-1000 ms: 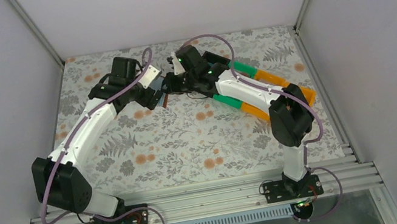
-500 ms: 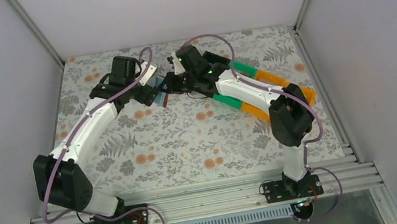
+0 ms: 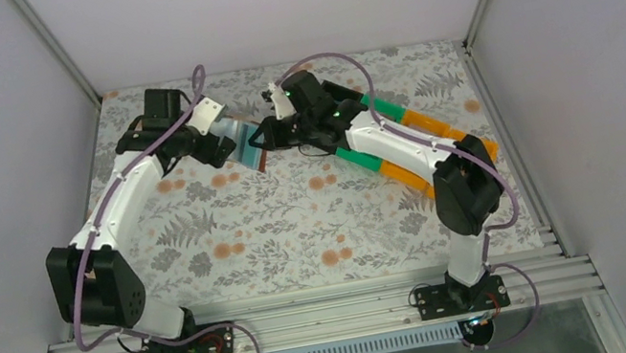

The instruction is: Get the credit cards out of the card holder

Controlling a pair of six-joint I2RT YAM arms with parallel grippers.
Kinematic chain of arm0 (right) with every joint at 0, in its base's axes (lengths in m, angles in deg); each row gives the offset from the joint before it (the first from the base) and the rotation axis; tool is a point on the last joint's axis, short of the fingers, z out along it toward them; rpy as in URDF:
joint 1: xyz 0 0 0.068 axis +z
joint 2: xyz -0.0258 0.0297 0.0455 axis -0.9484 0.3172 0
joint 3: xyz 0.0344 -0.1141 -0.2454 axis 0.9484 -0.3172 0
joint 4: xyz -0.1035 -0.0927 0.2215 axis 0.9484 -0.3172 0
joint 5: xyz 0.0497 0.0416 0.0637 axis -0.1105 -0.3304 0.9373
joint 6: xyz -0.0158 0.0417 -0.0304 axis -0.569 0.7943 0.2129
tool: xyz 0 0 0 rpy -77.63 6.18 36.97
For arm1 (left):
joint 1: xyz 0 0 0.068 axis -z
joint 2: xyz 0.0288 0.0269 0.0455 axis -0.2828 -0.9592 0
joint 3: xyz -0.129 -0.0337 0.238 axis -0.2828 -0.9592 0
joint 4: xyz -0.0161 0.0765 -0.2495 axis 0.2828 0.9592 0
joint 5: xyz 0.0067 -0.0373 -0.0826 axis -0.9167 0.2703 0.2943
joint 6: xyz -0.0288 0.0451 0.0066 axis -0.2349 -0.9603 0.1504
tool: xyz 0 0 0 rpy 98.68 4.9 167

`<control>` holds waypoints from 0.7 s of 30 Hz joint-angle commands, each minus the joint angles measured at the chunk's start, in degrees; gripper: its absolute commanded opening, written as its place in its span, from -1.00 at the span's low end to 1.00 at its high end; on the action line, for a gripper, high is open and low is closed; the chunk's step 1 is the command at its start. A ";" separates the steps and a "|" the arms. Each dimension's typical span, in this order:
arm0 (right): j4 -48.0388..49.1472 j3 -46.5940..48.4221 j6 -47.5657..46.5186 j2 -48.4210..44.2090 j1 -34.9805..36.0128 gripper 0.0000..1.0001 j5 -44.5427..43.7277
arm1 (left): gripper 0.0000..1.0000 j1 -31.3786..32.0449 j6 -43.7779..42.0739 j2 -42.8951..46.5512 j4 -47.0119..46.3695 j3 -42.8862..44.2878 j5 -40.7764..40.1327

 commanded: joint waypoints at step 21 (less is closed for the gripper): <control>-6.41 -2.17 -25.97 -15.43 0.00 -0.92 9.79 | 1.00 -7.22 -12.65 6.45 22.31 9.72 32.11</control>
